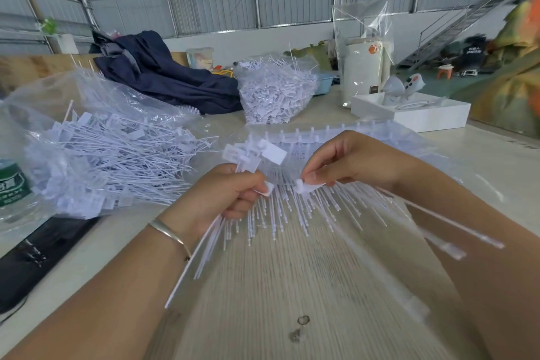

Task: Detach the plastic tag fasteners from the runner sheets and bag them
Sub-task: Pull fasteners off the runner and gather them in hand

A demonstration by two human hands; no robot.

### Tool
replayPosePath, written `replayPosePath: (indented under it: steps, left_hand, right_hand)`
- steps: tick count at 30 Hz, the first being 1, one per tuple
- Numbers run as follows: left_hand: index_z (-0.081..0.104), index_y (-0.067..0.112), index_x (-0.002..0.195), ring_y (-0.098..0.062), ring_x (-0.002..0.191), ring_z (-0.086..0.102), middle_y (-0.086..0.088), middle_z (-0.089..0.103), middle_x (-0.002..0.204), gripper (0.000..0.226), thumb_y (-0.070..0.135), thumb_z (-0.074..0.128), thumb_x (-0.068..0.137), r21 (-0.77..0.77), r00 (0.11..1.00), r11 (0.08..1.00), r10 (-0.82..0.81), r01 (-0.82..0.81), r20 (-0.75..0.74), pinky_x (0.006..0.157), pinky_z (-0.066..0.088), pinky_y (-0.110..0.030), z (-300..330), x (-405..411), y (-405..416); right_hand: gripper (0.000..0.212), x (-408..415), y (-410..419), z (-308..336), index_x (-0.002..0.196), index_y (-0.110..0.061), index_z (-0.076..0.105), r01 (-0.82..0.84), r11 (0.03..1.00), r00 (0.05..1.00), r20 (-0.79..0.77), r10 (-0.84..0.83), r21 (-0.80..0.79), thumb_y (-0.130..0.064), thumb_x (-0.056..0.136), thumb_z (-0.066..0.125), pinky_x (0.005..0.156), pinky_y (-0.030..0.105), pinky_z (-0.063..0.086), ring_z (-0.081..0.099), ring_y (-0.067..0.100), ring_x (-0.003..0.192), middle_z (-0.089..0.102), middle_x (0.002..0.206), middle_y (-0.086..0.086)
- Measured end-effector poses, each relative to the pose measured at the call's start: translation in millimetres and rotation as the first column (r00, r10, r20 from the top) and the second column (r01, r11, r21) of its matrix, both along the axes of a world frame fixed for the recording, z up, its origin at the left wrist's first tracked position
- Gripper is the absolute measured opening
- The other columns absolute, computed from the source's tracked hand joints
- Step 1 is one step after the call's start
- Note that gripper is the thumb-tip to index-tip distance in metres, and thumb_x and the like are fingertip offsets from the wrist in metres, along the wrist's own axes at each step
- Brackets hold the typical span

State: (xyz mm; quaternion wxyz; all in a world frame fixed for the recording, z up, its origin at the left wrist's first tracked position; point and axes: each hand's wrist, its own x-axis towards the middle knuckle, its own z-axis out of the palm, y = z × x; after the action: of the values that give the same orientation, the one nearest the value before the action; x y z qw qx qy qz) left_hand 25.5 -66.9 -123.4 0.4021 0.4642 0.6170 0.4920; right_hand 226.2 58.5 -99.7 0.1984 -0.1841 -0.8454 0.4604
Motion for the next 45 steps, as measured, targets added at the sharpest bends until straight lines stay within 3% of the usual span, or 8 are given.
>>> replayPosePath:
  steps: [5,10,15,25,30,37,42,45]
  left_hand:
    - [0.043,0.022,0.059,-0.004,0.035,0.02,0.008,0.025,0.05,0.028,0.012,0.067,0.065,0.121,0.961,0.991,0.025,-0.06,0.275,0.032,0.016,-0.014,7,-18,-4]
    - [0.048,0.019,0.068,-0.005,0.04,0.028,0.007,0.038,0.051,0.034,-0.006,0.069,0.079,0.103,0.994,0.993,0.042,-0.053,0.104,0.036,0.022,-0.016,-4,1,0]
    - [0.05,0.018,0.072,-0.008,0.045,0.037,0.003,0.044,0.059,0.025,0.026,0.065,0.09,0.08,0.985,0.993,0.079,-0.092,0.153,0.036,0.026,-0.015,-5,6,-1]
    - [0.066,0.016,0.086,-0.006,0.041,0.028,0.006,0.045,0.056,0.043,0.057,0.068,0.073,0.048,0.981,0.993,0.099,-0.108,0.166,0.033,0.021,-0.015,-6,16,3]
    - [0.054,0.019,0.073,-0.007,0.042,0.023,0.008,0.032,0.053,0.037,0.038,0.084,0.063,0.029,0.998,0.999,0.035,-0.037,0.051,0.035,0.019,-0.017,-6,16,0]
    - [0.056,0.021,0.057,-0.008,0.039,0.027,0.004,0.039,0.054,0.03,0.016,0.077,0.078,0.087,0.982,0.982,0.156,-0.166,0.107,0.035,0.019,-0.017,-8,14,4]
    - [0.057,0.013,0.091,-0.005,0.041,0.027,0.007,0.045,0.059,0.02,0.015,0.074,0.081,0.073,0.984,0.987,0.137,-0.146,0.113,0.035,0.02,-0.015,-7,15,3]
    - [0.061,0.009,0.09,-0.004,0.04,0.03,0.004,0.059,0.066,0.013,0.016,0.071,0.085,0.083,0.988,0.988,0.12,-0.127,0.094,0.035,0.021,-0.014,-7,16,0]
  right_hand:
    - [0.008,9,17,-2,0.076,-0.016,0.08,0.094,0.992,0.982,-0.154,-0.106,-0.085,-0.01,0.079,0.075,0.046,0.013,0.033,0.043,0.006,0.047,0.058,0.056,0.003]
    - [0.02,-3,14,-9,0.074,-0.009,0.076,0.108,0.983,0.973,-0.187,-0.136,-0.152,0.003,0.079,0.061,0.046,0.018,0.029,0.038,0.012,0.047,0.049,0.059,0.015]
    - [0.02,-11,1,-8,0.065,-0.012,0.071,0.102,0.981,0.971,-0.197,-0.133,-0.162,-0.007,0.058,0.054,0.047,0.019,0.032,0.044,0.015,0.053,0.055,0.06,0.014]
    - [0.022,-16,-10,-9,0.09,-0.016,0.079,0.023,1.0,0.989,-0.145,-0.021,0.015,0.001,0.078,0.072,0.062,0.023,0.04,0.046,0.013,0.057,0.059,0.059,0.004]
    - [0.021,-18,-11,-10,0.091,-0.021,0.079,0.047,0.998,0.991,-0.128,-0.042,0.032,-0.005,0.078,0.077,0.065,0.03,0.043,0.053,0.022,0.075,0.068,0.098,0.025]
    - [0.018,-16,-8,-11,0.1,-0.01,0.074,0.026,0.999,0.992,-0.123,-0.029,-0.024,-0.001,0.085,0.069,0.059,0.017,0.045,0.061,0.007,0.067,0.071,0.075,0.0]
    - [0.015,-15,-9,-10,0.098,-0.006,0.073,0.052,0.998,0.99,-0.128,-0.054,-0.025,0.001,0.09,0.062,0.052,0.019,0.043,0.057,0.006,0.055,0.065,0.065,0.0]
    - [0.015,-14,-11,-10,0.097,-0.009,0.073,0.07,0.997,0.992,-0.103,-0.072,-0.021,-0.002,0.09,0.063,0.047,0.017,0.038,0.054,0.005,0.05,0.065,0.062,-0.005]
